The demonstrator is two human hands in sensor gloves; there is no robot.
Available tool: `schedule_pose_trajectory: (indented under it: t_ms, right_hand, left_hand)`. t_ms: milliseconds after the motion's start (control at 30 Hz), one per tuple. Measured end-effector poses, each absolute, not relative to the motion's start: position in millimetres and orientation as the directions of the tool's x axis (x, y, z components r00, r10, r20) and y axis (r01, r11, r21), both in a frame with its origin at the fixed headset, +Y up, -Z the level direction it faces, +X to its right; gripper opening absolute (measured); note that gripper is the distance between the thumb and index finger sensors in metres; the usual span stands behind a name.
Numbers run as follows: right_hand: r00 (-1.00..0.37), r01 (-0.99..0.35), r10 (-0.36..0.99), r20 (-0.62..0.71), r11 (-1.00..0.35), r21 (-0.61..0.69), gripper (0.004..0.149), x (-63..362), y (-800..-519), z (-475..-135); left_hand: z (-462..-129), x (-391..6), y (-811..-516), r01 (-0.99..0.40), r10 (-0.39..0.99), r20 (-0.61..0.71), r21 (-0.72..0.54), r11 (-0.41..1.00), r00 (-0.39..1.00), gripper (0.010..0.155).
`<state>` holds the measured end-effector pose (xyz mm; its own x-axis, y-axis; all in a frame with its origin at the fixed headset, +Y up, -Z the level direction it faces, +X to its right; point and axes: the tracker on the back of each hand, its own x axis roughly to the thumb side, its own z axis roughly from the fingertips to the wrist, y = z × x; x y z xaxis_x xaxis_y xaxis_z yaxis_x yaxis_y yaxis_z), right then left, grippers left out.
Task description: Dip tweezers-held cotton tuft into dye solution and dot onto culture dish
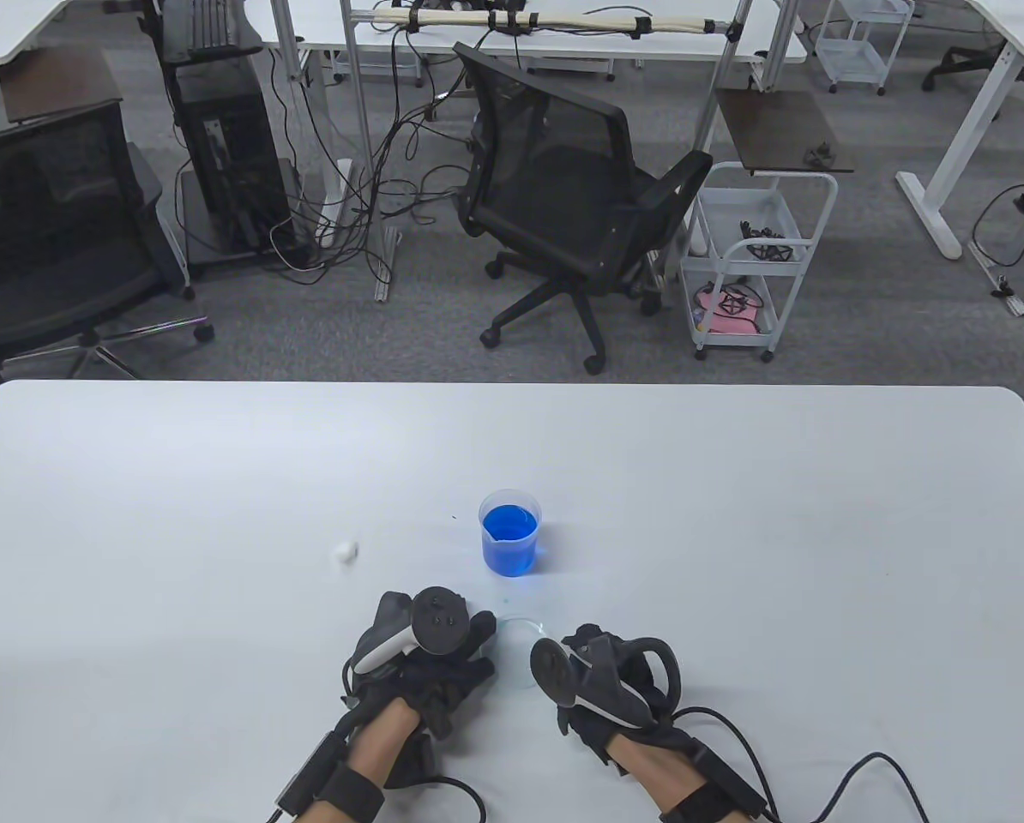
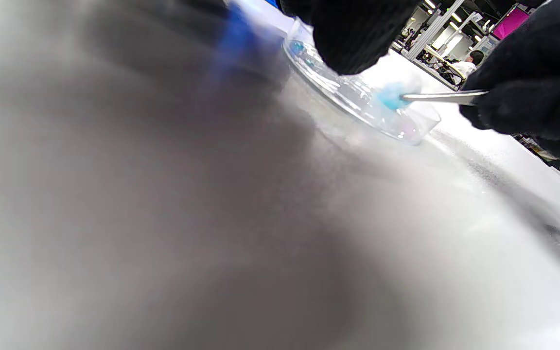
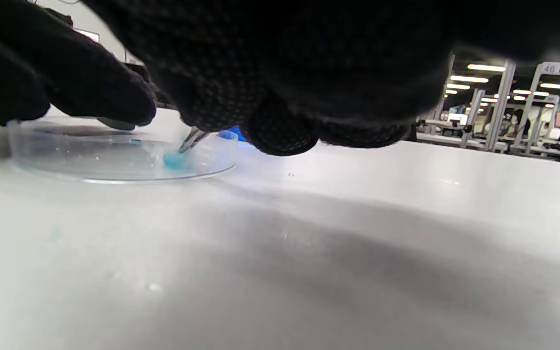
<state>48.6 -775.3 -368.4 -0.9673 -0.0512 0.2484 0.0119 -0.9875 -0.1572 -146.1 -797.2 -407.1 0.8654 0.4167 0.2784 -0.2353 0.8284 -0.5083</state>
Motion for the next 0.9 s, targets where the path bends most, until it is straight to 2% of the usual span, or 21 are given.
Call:
schedule_pose_trajectory:
  t_ms: [133,367,700,900]
  right_hand:
    - [-0.968,-0.006,-0.038,0.247,-0.984,-0.177,0.041,50.6,-769.4,-366.7]
    - [-0.964,-0.093,0.023,0.264,-0.962,-0.255,0.041,56.0,-741.7,-349.1]
    - [-0.955,0.015,-0.064,0.29,-0.986,-0.167,0.041,38.8,-774.1,-354.9]
    - [-0.96,-0.041,-0.024,0.278,-0.973,-0.226,0.041,43.5,-759.7,-355.5]
  left_hand:
    - [-407.0,-146.1,-797.1,-0.237,0.417,0.275,-0.51,0.827,0.866,0.064]
    - [-406.8,-146.1,-797.0,-0.24,0.421,0.27,-0.514,0.824,0.866,0.064]
    - [-406.7,-146.2,-796.6,-0.239,0.419,0.267,-0.515,0.823,0.868,0.064]
    - [-406.7,-146.1,-796.3,-0.242,0.422,0.262,-0.519,0.82,0.868,0.064]
